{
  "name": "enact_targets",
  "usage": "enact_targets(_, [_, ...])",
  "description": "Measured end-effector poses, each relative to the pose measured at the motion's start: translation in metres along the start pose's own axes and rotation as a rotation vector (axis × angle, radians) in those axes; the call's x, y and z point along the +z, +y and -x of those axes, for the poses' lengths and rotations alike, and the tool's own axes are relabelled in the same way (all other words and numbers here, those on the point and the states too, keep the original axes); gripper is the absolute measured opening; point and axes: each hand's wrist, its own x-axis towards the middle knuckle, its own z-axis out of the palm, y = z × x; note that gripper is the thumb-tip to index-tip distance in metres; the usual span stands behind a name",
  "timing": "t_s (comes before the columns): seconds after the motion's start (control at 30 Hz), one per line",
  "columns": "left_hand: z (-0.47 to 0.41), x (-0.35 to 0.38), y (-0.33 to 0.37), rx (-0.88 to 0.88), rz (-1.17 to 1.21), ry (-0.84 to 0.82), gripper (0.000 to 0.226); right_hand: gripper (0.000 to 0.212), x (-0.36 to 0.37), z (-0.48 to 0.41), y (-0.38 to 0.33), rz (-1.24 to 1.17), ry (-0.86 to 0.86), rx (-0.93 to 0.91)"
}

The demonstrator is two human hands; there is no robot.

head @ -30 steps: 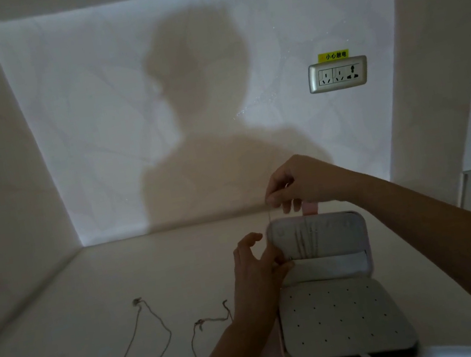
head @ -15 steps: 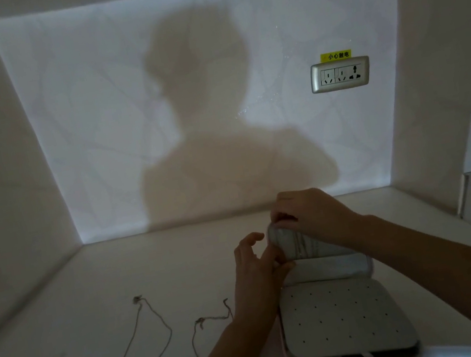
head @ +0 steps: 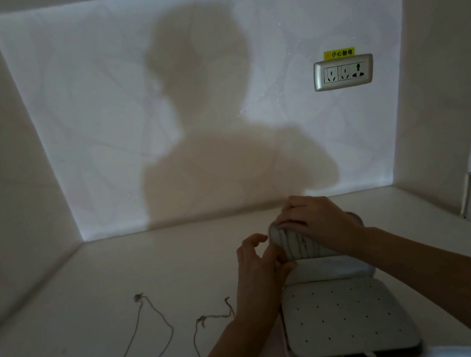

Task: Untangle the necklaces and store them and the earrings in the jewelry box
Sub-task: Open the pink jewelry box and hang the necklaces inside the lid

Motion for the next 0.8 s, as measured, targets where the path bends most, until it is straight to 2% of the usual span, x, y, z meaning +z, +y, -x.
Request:
enact_targets(0.13, [0.0,0.001,-0.001,-0.022,0.018,-0.016,0.021,0.017,0.0,0.004,-0.005,-0.077,0.06,0.076])
enact_targets(0.2, [0.0,0.001,-0.001,-0.027,0.053,-0.011,0.018,0.012,-0.003,0.008,-0.008,-0.124,0.025,0.156])
enact_targets(0.33, [-0.001,0.002,-0.003,-0.027,0.123,-0.02,0.012,0.016,-0.009,0.019,-0.012,-0.104,-0.422,0.324])
enact_targets(0.47, [-0.001,0.004,-0.005,-0.04,0.134,-0.008,0.015,0.02,-0.009,0.022,-0.018,-0.055,-0.574,0.375])
enact_targets(0.6, [0.002,0.003,-0.006,-0.062,0.148,0.018,0.017,0.031,-0.005,0.023,-0.024,-0.028,-0.6,0.425])
enact_targets(0.67, [0.003,0.003,-0.006,-0.074,0.165,0.017,0.016,0.028,-0.005,0.022,-0.025,-0.124,-0.599,0.458])
enact_targets(0.73, [0.002,0.002,-0.008,-0.092,0.173,0.007,0.014,0.016,-0.004,0.02,-0.025,-0.267,-0.589,0.499])
enact_targets(0.8, [0.0,0.002,-0.011,-0.122,0.183,-0.011,0.014,0.019,0.001,0.022,-0.022,-0.363,-0.503,0.512])
